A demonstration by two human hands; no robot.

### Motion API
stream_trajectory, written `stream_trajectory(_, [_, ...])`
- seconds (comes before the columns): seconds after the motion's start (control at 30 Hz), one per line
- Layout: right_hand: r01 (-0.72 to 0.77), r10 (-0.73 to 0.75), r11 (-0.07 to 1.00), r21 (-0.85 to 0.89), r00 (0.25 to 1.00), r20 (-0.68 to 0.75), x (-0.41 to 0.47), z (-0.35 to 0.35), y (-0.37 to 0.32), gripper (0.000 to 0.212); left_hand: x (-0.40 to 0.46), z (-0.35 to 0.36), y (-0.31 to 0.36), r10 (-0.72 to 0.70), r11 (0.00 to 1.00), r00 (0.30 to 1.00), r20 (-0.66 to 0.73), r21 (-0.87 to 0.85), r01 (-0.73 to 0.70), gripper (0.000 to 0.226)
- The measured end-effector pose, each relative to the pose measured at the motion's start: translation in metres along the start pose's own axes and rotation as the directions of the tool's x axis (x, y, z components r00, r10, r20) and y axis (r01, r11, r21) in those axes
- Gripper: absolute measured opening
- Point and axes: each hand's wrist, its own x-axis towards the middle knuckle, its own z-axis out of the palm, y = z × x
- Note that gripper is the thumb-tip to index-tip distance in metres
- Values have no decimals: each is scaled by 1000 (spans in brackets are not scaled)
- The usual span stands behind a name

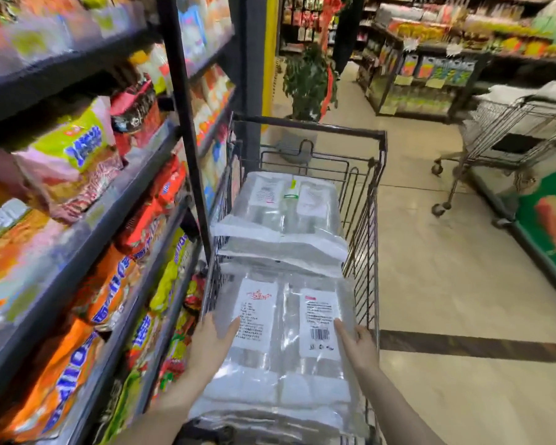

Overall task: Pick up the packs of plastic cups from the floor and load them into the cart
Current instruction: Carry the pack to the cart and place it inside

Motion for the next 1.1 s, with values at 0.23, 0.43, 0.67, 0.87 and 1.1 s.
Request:
stream_trajectory(0.23, [-102,103,995,-21,994,36,25,21,23,82,32,21,-17,-107,989,985,133,120,91,68])
stream_trajectory(0.43, [-136,137,990,-23,988,72,37,32,39,83,35,27,-22,-99,995,993,63,3,99,56])
stream_trajectory(0.67, [-133,133,991,-14,987,95,38,30,31,81,33,32,-25,-165,985,972,165,87,152,116])
stream_trajectory(0.87, [-111,115,993,-38,988,105,42,22,23,82,33,42,-22,-166,982,975,145,108,152,84])
stream_trajectory(1.1, [-25,73,953,-302,986,149,55,8,9,58,38,39,-14,-161,966,976,147,226,125,71])
